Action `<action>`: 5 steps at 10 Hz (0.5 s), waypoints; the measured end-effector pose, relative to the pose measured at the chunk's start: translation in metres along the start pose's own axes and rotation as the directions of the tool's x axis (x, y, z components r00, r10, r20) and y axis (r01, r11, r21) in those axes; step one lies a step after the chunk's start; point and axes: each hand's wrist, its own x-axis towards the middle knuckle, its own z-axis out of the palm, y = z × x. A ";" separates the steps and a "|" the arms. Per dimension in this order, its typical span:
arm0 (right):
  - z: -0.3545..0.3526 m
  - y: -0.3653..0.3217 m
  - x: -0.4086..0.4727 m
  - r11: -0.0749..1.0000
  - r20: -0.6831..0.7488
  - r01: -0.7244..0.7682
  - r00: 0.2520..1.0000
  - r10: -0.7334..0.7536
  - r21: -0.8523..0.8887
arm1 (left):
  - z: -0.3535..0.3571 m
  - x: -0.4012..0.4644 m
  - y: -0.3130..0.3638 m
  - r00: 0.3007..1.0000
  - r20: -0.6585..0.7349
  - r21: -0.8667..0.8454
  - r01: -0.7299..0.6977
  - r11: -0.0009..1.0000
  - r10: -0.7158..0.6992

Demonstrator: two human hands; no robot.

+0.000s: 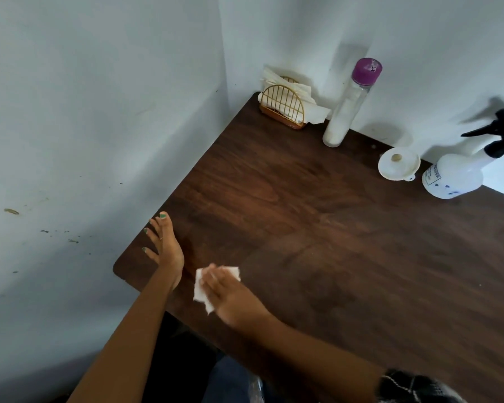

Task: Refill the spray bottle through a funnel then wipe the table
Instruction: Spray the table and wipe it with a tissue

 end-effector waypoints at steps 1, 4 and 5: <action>-0.009 0.027 0.000 0.982 0.081 0.185 0.980 -0.181 -0.041 | -0.003 0.000 0.006 0.994 -0.038 0.976 0.014 0.217 0.106; -0.121 0.248 -0.110 0.582 -0.246 -0.813 0.557 0.793 0.036 | -0.047 0.000 -0.001 0.991 0.129 0.416 -0.082 -0.906 -0.030; -0.118 0.241 -0.110 0.447 -0.273 -0.886 0.402 0.874 0.126 | -0.061 0.000 -0.005 0.980 0.190 0.257 -0.107 -0.961 -0.059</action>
